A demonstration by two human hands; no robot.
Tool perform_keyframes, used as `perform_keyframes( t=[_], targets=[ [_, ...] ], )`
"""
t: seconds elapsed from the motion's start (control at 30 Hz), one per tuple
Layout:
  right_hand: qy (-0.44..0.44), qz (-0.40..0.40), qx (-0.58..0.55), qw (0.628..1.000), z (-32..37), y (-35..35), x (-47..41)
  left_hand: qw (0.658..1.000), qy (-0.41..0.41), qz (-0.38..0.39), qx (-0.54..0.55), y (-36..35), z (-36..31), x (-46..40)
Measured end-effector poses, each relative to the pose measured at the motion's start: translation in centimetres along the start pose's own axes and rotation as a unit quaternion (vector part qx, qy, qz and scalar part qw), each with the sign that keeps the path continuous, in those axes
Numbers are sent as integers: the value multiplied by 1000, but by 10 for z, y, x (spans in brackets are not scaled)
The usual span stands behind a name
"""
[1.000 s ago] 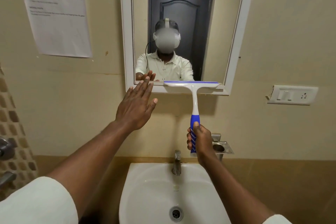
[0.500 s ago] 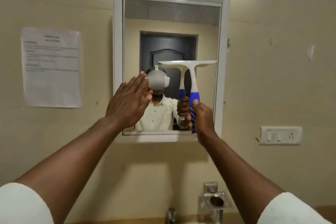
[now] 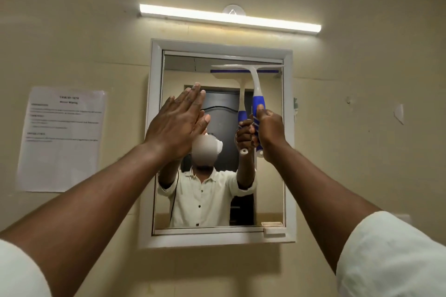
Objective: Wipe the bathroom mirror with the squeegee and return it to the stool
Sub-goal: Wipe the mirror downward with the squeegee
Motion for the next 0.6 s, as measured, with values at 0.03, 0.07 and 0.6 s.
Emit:
perform_keyframes(
  t=[0.03, 0.07, 0.6],
  targets=[
    [-4, 0, -2, 1000, -1, 1, -2, 1000, -1, 3, -2, -1, 0, -1],
    [-7, -1, -3, 1000, -2, 1, -3, 1000, -1, 6, -4, -1, 0, -1],
    [-6, -10, -14, 1000, 3, -8, -17, 1000, 10, 5, -8, -6, 9, 5]
  ],
)
Point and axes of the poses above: each hand's wrist, its own x-axis away from the middle knuckle, its own y-axis out of the back of the hand, z = x × y, the point moved 1 cm from there along -x, towards the middle knuckle, and after that the axes turned 13 degrees about -z, right-handed, at the moved point
